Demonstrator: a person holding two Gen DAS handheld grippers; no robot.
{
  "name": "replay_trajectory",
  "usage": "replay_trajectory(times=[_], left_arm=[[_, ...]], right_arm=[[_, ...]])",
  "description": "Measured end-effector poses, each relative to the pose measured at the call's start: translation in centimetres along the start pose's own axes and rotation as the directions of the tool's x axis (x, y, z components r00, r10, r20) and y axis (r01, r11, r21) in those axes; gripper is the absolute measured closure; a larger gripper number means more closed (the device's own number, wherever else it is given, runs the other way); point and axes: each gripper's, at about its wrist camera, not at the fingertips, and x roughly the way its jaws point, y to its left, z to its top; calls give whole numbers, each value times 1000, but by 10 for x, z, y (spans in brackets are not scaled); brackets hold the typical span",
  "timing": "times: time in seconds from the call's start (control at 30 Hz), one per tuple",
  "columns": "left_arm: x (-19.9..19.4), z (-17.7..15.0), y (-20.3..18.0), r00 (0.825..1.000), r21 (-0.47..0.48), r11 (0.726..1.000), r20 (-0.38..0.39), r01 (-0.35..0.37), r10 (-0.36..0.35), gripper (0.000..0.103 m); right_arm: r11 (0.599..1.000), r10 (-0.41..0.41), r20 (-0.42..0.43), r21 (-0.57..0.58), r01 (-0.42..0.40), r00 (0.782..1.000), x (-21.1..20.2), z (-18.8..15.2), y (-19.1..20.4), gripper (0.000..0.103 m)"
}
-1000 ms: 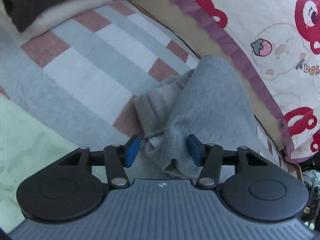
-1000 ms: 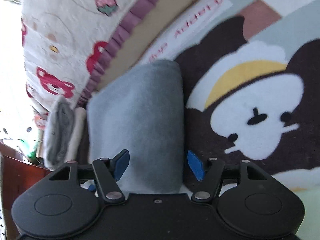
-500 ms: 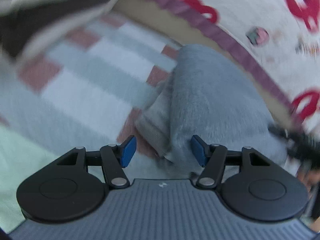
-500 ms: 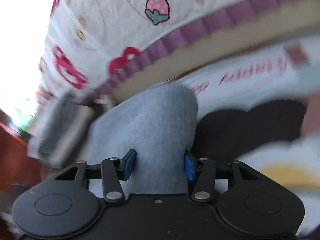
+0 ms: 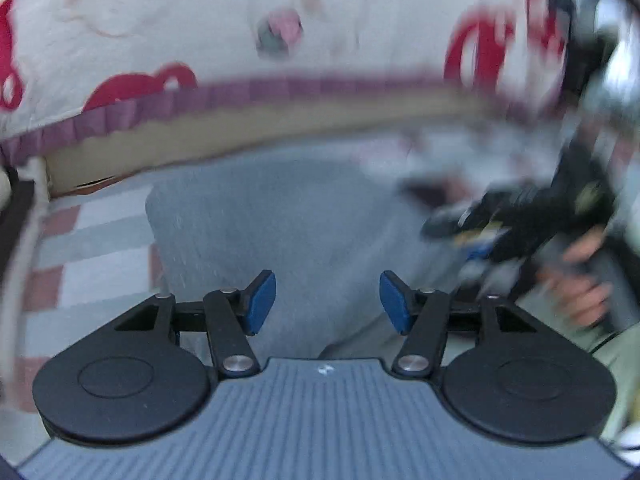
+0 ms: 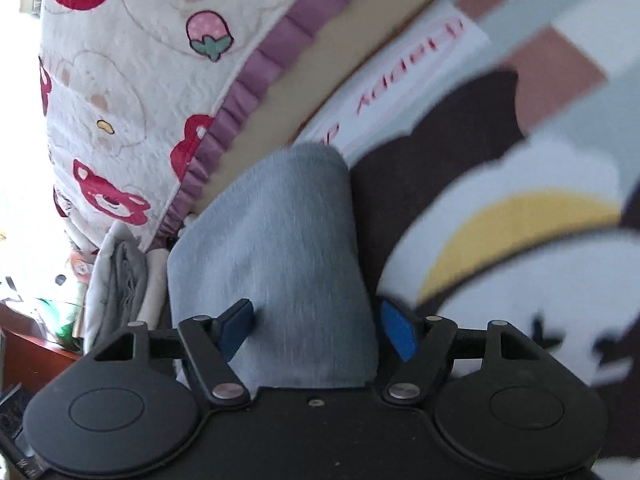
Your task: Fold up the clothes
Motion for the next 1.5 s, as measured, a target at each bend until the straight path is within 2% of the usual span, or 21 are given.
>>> replay_trajectory(times=[0.1, 0.2, 0.33, 0.37, 0.47, 0.5, 0.57, 0.67, 0.73, 0.77, 0.83, 0.9, 0.93, 0.97, 1.03, 1.13, 1.23, 1.33, 1.5], left_arm=[[16, -7, 7, 997, -45, 999, -78, -11, 7, 45], [23, -17, 5, 986, 40, 994, -129, -99, 103, 45], [18, -20, -8, 979, 125, 983, -135, -133, 150, 46], [13, -21, -10, 983, 132, 984, -126, -120, 137, 47], [-10, -12, 2, 1000, 58, 998, -15, 26, -25, 47], [-16, -8, 6, 997, 30, 998, 36, 64, -65, 47], [-18, 2, 8, 989, 8, 995, 117, 95, -96, 47], [8, 8, 17, 993, -25, 997, 97, 74, -72, 47], [28, 1, 26, 999, -82, 996, 23, 35, -33, 49], [38, -6, 32, 1000, -106, 994, -12, 14, -15, 52], [45, -16, 34, 999, -76, 996, -10, -47, 47, 51], [46, -19, 23, 992, 4, 992, 8, -123, 123, 52], [47, -21, 18, 987, 45, 986, 20, -162, 161, 52], [48, -20, 18, 985, 28, 985, 16, -170, 169, 52], [47, -16, 30, 989, -72, 986, 4, -148, 149, 52], [43, -15, 45, 994, -168, 980, -4, -105, 106, 52], [47, -17, 42, 995, -137, 985, -9, -102, 102, 52], [50, -16, 34, 994, -106, 988, -17, -111, 110, 52], [50, -13, 39, 995, -154, 983, -23, -96, 93, 51]], right_arm=[[995, -14, -19, -98, 12, 1000, 2, -12, 8, 27], [988, -18, -48, -154, 10, 999, 3, -15, 10, 27], [993, 21, -75, -110, -29, 997, 2, -19, 1, 26], [993, 21, -73, -114, -29, 997, 2, -19, 2, 26], [991, 14, -63, -129, -22, 998, 4, -22, 6, 23], [991, 13, -58, -132, -21, 998, 5, -23, 7, 22], [992, 19, -36, -122, -24, 999, 7, -27, 9, 19], [992, 15, 11, -128, -13, 1000, 11, -32, 16, 20], [991, 34, 38, -129, -29, 999, 7, -29, 23, 30], [992, 60, 55, -111, -54, 997, 3, -25, 27, 31], [988, 145, 83, -55, -141, 986, -4, -13, 37, 33], [974, 229, 97, -23, -228, 969, -3, 1, 54, 33], [968, 253, 91, -26, -251, 963, 3, 8, 66, 31], [967, 255, 75, -39, -252, 964, 12, 16, 81, 29], [974, 219, 46, -63, -216, 975, 27, 30, 107, 29], [988, 148, 65, -42, -145, 987, 30, 32, 122, 26], [998, 38, 117, 39, -43, 992, 20, 15, 117, 19], [992, -42, 158, 122, 23, 987, 15, -6, 101, 17], [984, -151, 175, 122, 131, 973, 22, -26, 81, 17]])
